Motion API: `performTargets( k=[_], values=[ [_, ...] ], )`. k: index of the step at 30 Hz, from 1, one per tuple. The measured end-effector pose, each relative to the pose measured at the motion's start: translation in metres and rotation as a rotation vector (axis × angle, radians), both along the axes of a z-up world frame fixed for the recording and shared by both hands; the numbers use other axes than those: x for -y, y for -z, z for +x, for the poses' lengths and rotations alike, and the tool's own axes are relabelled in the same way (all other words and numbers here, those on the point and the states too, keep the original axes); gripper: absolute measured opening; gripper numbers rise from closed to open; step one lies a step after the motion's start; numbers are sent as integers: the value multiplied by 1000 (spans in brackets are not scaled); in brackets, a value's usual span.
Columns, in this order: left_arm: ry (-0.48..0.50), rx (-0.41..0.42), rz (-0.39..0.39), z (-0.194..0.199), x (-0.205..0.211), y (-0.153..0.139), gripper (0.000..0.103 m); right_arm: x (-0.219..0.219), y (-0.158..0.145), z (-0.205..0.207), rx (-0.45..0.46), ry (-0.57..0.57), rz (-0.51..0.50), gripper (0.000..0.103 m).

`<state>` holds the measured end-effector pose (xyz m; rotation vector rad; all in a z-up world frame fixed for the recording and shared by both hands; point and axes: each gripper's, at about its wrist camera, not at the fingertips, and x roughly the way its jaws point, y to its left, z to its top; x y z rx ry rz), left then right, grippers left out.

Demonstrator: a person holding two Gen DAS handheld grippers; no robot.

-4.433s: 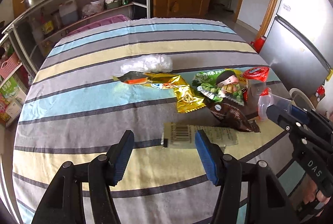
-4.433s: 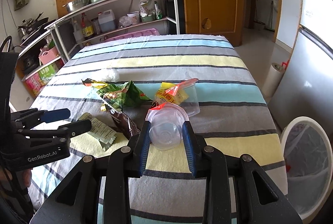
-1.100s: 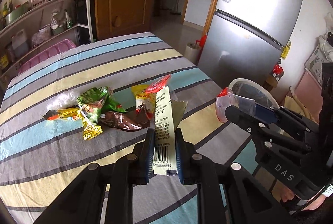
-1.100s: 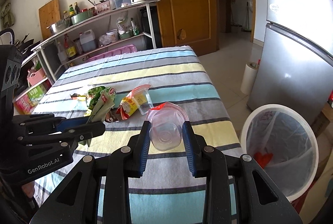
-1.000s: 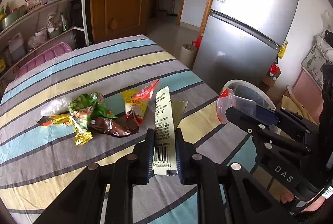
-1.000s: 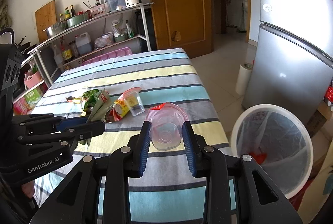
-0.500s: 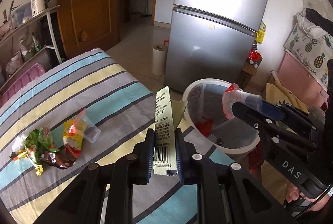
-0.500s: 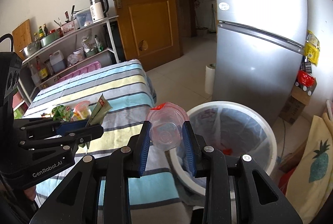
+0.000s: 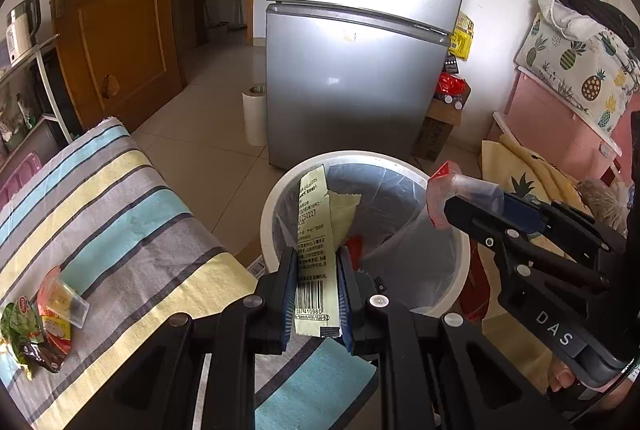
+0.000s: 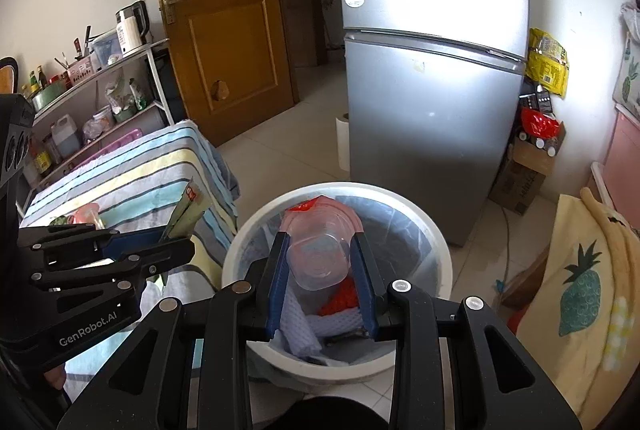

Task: Collect trash
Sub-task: 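Carry the strip and the cup over the wastebasket with both tools, then open both tools to drop the strip and cup into the wastebasket, then move both tools back to the table toward the green snack bag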

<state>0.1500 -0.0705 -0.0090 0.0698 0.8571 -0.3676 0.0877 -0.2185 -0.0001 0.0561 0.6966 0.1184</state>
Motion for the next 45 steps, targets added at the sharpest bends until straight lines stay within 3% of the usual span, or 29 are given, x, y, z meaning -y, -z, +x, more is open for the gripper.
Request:
performTargets(
  k=[16, 20, 22, 35, 45],
  values=[
    [8, -73, 50, 35, 35, 38, 20, 32, 50, 40, -132, 52, -16, 32],
    [-3, -76, 44, 37, 31, 40, 33, 33, 54, 41, -139, 62, -22, 36],
    [-12, -71, 49, 36, 30, 39, 35, 32, 54, 40, -140, 66, -21, 41],
    [-46, -29, 33, 21, 9, 19, 36, 23, 39, 30, -107, 71, -29, 41],
    [-132, 28, 8, -4, -41, -7, 41, -5, 14, 19, -49, 29, -21, 41]
  ],
)
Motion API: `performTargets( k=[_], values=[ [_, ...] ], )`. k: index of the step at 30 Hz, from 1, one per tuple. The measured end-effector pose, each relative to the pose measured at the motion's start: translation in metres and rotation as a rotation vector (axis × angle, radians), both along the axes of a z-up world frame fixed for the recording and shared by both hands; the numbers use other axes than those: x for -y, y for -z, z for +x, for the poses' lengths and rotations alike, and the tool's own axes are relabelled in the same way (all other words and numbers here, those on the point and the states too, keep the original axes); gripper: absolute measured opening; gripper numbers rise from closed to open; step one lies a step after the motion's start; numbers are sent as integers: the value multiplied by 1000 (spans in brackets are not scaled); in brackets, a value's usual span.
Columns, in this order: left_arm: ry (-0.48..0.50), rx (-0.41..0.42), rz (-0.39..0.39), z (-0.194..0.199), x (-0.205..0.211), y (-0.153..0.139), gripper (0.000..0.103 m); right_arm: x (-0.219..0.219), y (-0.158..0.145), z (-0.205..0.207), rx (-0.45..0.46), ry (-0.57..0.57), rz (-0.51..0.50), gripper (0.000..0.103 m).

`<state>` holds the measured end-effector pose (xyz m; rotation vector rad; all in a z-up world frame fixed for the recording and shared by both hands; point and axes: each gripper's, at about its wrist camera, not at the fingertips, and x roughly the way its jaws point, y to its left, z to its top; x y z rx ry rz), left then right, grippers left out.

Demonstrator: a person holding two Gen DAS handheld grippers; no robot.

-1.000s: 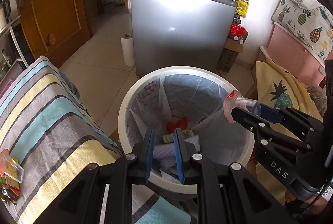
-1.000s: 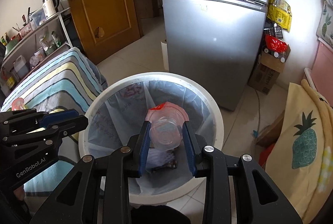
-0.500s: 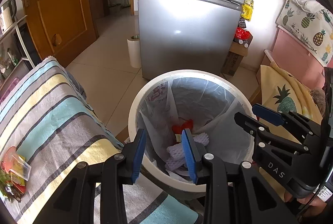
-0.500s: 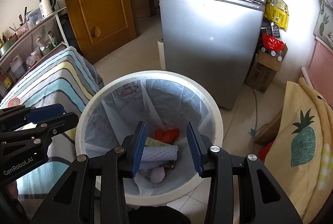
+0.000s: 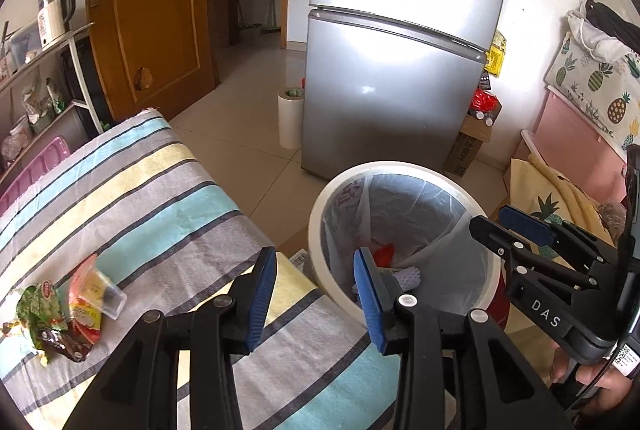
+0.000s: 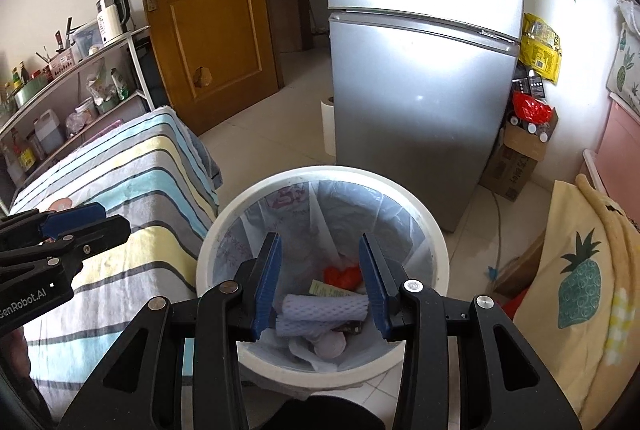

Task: Collect trash
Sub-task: 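Move both tools back to the table toward the green snack bag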

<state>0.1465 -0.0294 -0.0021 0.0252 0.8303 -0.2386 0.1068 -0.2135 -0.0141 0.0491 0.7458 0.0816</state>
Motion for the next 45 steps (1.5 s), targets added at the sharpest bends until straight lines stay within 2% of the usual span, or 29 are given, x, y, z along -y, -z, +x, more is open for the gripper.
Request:
performTargets(
  k=[8, 10, 12, 14, 24, 29, 34, 39, 42, 45],
  values=[
    [-144, 43, 23, -27, -64, -10, 46, -47, -9, -5, 27, -98, 14, 42],
    [-183, 39, 10, -33, -86, -10, 48, -62, -9, -5, 27, -133, 21, 44],
    [-231, 35, 17, -38, -107, -8, 48, -77, -9, -5, 30, -165, 22, 51],
    [-279, 29, 24, -44, -128, -6, 48, -92, -8, -4, 29, -196, 24, 52],
    [-441, 16, -24, -75, -213, 0, 49, -161, -5, -1, 17, -361, 14, 52],
    [-476, 22, -39, -86, -239, -1, 55, -196, -1, 2, 2, -470, 29, 52],
    [-475, 9, -94, -85, -256, 2, 57, -220, 11, 11, -40, -547, 40, 53],
    [-444, -9, -130, -73, -256, 4, 62, -238, 11, 19, -52, -611, 102, 55],
    [-439, -35, -185, -62, -260, 7, 65, -252, 12, 25, -65, -638, 88, 55],
    [-457, -31, -177, -51, -264, 6, 65, -261, 18, 31, -82, -661, 71, 55]
  ],
)
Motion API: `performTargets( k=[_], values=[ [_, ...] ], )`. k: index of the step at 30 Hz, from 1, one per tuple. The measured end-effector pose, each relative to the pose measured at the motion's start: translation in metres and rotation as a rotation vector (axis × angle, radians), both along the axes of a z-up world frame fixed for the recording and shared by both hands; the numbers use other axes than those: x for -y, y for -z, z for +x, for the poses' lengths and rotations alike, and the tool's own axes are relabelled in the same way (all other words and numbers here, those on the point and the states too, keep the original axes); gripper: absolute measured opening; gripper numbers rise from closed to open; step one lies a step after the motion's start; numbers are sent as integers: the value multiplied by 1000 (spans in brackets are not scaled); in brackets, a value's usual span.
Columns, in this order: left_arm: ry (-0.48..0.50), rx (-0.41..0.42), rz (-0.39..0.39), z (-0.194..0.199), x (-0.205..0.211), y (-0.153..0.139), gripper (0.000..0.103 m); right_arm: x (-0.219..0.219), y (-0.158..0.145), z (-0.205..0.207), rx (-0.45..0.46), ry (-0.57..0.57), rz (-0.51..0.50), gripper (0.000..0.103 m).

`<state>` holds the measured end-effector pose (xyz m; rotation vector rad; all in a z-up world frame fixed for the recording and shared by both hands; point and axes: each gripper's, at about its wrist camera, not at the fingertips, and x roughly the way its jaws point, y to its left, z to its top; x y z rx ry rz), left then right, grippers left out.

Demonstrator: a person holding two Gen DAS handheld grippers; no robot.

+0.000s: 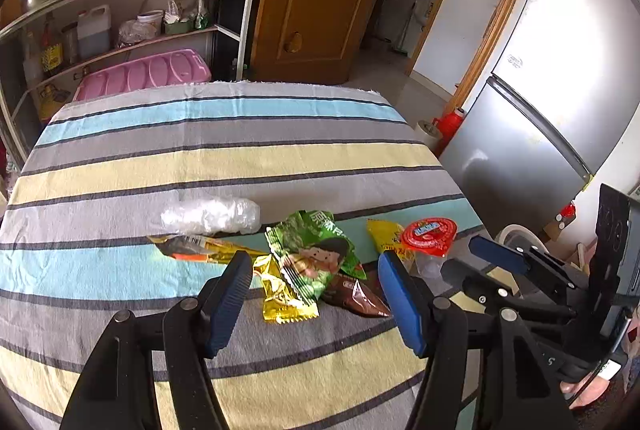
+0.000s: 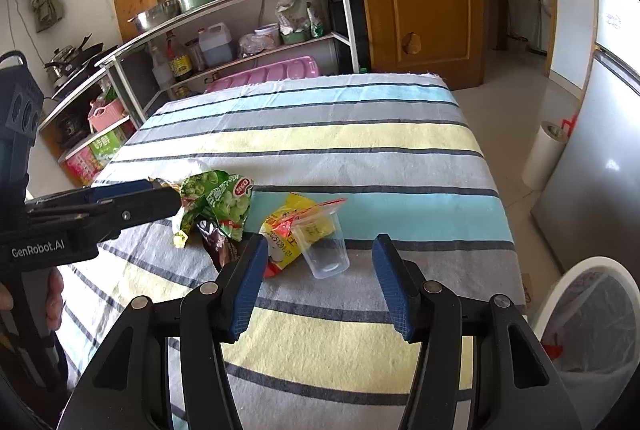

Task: Collect trash
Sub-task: 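Move both tools back to the table toward the green snack bag, then grasp the green snack bag with the left tool while the right tool grasps a red-rimmed clear cup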

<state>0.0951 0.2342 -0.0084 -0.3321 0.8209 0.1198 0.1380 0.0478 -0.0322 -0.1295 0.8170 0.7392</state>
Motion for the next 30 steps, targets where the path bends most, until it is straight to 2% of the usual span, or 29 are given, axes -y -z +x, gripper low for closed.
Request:
performTargets(
  k=[8, 13, 17, 25, 29, 30],
  values=[
    [-6, -65, 29, 29, -5, 11, 65, -11, 10, 19, -10, -4, -66, 55],
    [0, -86, 5, 35, -7, 21, 65, -16, 15, 22, -14, -32, -94, 55],
    [-22, -87, 14, 34, -9, 22, 65, -13, 16, 24, -39, -41, -69, 55],
    [-8, -94, 9, 41, -10, 28, 65, -9, 15, 42, -85, 23, -33, 55],
    [-15, -99, -2, 43, -12, 34, 57, -14, 17, 44, -109, 28, -24, 55],
    [-17, -99, -2, 43, -12, 34, 55, -14, 18, 44, -109, 27, -24, 52]
  ],
)
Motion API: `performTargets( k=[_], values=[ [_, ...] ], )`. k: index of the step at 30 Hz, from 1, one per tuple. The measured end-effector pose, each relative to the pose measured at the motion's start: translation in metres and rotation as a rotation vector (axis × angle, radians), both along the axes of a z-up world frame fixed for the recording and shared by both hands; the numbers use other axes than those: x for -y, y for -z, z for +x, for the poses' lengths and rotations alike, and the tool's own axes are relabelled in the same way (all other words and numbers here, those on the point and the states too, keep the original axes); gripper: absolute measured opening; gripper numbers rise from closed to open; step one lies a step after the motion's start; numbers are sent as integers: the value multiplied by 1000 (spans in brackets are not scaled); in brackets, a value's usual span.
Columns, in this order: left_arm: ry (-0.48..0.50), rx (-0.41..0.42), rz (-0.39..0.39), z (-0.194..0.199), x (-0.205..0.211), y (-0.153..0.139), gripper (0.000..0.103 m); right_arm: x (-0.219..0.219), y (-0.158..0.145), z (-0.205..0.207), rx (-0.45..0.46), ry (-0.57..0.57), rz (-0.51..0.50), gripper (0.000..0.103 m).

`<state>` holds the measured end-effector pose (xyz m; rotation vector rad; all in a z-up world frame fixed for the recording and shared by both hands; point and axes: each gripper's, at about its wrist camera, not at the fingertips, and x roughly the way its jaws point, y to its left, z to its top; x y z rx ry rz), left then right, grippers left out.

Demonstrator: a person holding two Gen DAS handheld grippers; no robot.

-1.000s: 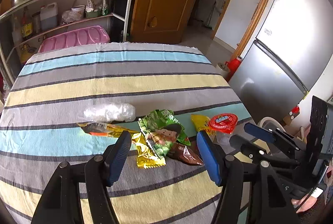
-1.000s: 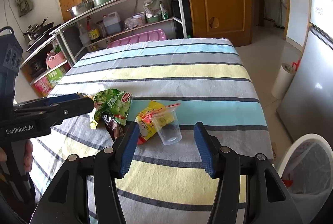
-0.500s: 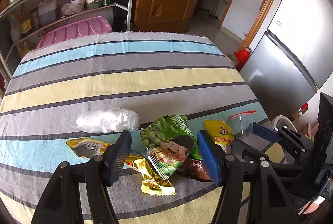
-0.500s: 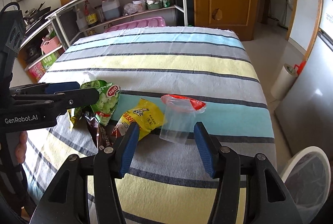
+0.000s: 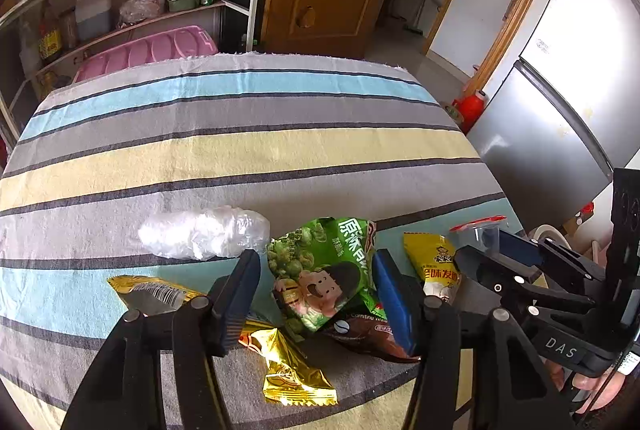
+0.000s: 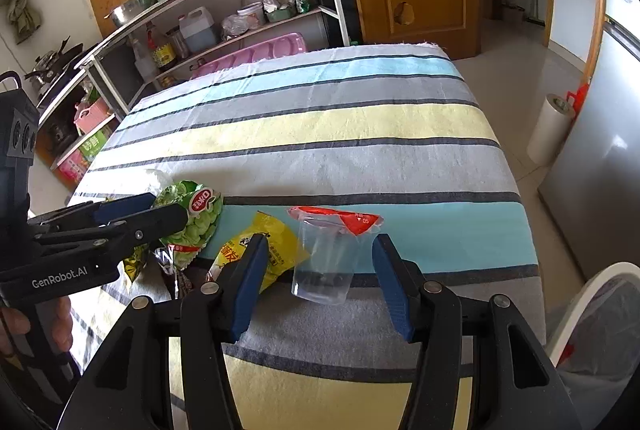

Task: Collect trash
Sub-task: 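Grasp the green snack bag with the left tool while the right tool grasps a red-rimmed clear cup, then carry the green bag and the cup over the wastebasket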

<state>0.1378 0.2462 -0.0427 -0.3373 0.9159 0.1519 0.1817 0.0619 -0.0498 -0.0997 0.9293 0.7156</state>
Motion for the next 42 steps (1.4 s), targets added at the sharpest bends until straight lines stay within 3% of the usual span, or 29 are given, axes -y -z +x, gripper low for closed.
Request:
performTargets(
  k=[5, 16, 33, 42],
  values=[
    [12, 0, 13, 0, 2, 1, 49, -1, 0, 0, 8, 4, -7, 34],
    [16, 21, 29, 0, 5, 0, 38, -1, 1, -3, 36, 12, -11, 34],
    [27, 107, 33, -16, 11, -28, 38, 15, -20, -21, 97, 27, 45, 34],
    [66, 154, 65, -28, 35, -50, 38, 40, -41, -39, 151, 78, 72, 34]
  ],
)
